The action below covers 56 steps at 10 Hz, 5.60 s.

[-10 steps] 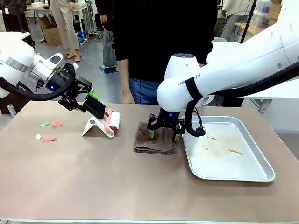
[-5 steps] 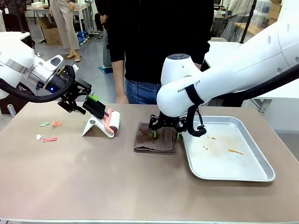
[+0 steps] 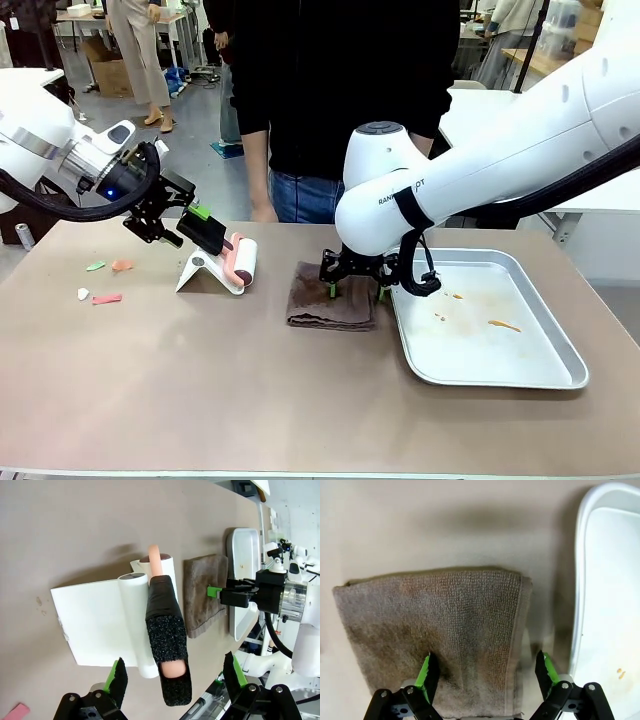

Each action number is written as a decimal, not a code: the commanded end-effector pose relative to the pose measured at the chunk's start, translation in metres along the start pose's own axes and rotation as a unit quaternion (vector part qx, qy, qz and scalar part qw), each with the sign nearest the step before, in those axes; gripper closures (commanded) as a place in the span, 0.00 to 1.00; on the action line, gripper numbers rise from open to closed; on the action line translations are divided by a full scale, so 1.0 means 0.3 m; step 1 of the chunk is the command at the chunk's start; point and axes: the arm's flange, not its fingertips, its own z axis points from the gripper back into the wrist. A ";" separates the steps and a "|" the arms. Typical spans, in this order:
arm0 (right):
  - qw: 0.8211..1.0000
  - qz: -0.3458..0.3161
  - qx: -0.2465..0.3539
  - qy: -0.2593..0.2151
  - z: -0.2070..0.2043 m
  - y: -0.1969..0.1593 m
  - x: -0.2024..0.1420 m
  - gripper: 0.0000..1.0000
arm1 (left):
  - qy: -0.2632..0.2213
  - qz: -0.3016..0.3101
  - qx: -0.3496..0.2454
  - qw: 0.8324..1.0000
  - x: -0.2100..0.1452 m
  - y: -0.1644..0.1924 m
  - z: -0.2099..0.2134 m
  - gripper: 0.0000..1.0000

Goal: Clean the surface of the table.
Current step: Hold the Lint Roller with your left hand and the towel with your right hand.

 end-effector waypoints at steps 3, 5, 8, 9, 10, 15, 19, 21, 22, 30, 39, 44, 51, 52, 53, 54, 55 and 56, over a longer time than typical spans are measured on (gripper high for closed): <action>1.000 -0.011 0.005 -0.011 -0.007 0.022 0.006 0.00 | 0.006 -0.013 -0.001 1.000 -0.001 0.006 0.006 0.00; 1.000 -0.011 0.008 -0.007 -0.012 0.021 0.007 0.00 | 0.007 -0.015 -0.004 1.000 -0.001 0.004 0.007 0.00; 1.000 -0.010 0.012 -0.008 -0.014 0.020 0.005 0.00 | -0.008 -0.014 -0.002 1.000 0.006 0.002 0.004 0.00; 1.000 -0.011 0.013 -0.008 -0.013 0.020 0.006 0.00 | -0.016 -0.012 -0.003 1.000 0.006 0.002 0.004 0.00; 1.000 -0.011 0.014 -0.008 -0.014 0.021 0.009 0.00 | -0.025 -0.009 -0.008 1.000 0.007 0.001 0.002 0.00; 1.000 -0.011 0.019 -0.008 -0.016 0.026 0.009 0.00 | -0.045 -0.009 -0.012 0.999 0.013 -0.006 -0.007 0.00; 1.000 -0.013 0.021 -0.007 -0.015 0.028 0.010 0.22 | -0.043 -0.009 -0.008 0.999 0.014 -0.010 -0.009 0.55; 0.999 -0.016 0.032 -0.002 -0.014 0.031 0.010 0.78 | -0.042 -0.011 -0.005 0.999 0.015 -0.015 -0.012 1.00; 0.999 -0.016 0.035 -0.002 -0.014 0.033 0.010 1.00 | -0.043 -0.012 -0.006 0.999 0.014 -0.013 -0.010 1.00; 0.999 -0.010 0.043 0.005 -0.014 0.037 0.006 1.00 | -0.049 -0.016 -0.008 0.999 0.009 -0.016 0.001 1.00; 0.940 0.039 0.336 0.038 0.245 -0.198 -0.008 1.00 | -0.065 -0.045 -0.083 0.993 -0.094 -0.100 0.149 1.00; 0.810 0.136 0.569 0.038 0.319 -0.409 -0.174 1.00 | -0.040 -0.066 -0.141 0.987 -0.276 -0.140 0.347 1.00; 0.732 0.047 0.676 -0.065 0.458 -1.100 -0.436 1.00 | -0.025 -0.116 -0.207 0.971 -0.596 0.031 0.688 1.00; 0.707 0.051 0.704 -0.052 0.463 -1.202 -0.437 1.00 | 0.004 -0.123 -0.207 0.971 -0.588 0.087 0.724 1.00; 0.699 0.023 0.713 -0.048 0.466 -1.294 -0.435 1.00 | 0.028 -0.133 -0.234 0.963 -0.562 0.166 0.787 1.00; 0.690 0.019 0.721 -0.052 0.469 -1.385 -0.442 1.00 | 0.002 -0.116 -0.271 0.956 -0.548 0.238 0.835 1.00; 0.702 -0.011 0.710 -0.057 0.463 -1.455 -0.452 1.00 | -0.019 -0.094 -0.282 0.954 -0.554 0.277 0.859 1.00; 0.720 -0.018 0.691 -0.062 0.457 -1.495 -0.466 1.00 | -0.049 -0.089 -0.302 0.948 -0.569 0.314 0.882 1.00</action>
